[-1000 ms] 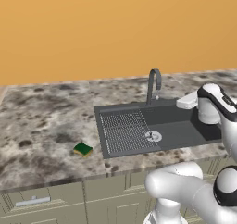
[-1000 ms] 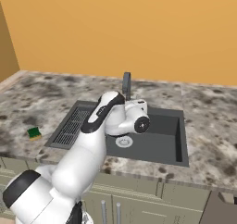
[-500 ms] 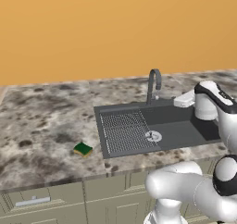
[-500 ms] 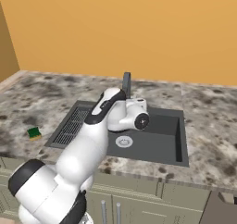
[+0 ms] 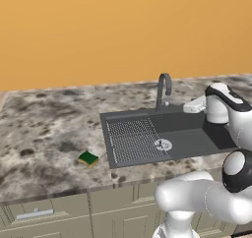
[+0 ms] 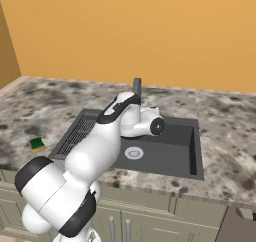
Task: Soak the sponge with water for a few seconds and then drop it inside the sink.
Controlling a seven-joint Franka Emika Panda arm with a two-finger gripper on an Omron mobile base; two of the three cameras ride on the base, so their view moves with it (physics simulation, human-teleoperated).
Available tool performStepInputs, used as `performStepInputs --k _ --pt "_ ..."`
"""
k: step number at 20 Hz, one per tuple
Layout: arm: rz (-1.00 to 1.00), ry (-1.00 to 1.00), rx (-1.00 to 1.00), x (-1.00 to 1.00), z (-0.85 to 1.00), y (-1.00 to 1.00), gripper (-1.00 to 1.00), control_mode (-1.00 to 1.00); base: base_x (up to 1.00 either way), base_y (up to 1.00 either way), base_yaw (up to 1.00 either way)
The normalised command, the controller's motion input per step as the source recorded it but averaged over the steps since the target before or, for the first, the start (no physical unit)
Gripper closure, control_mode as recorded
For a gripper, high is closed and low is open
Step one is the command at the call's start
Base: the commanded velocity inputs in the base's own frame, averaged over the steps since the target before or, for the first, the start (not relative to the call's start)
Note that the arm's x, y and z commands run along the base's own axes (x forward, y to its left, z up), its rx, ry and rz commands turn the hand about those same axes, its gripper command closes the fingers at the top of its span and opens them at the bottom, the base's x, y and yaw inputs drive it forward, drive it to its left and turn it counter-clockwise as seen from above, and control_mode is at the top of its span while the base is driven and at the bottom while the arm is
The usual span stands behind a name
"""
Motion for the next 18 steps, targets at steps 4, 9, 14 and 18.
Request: performStepInputs --k 4,9,14,18 --pt "0.03 0.0 0.0 0.08 -0.19 0.0 -1.0 -1.0 0.0 0.0 0.0" --pt "0.04 0.0 0.0 0.09 -0.13 0.0 -1.0 -1.0 0.0 0.0 0.0" --pt "0.03 -0.02 0.0 0.12 -0.11 0.0 -1.0 -1.0 0.0 0.0 0.0" --pt "0.01 -0.04 0.0 0.14 -0.07 0.0 -1.0 -1.0 0.0 0.0 0.0"
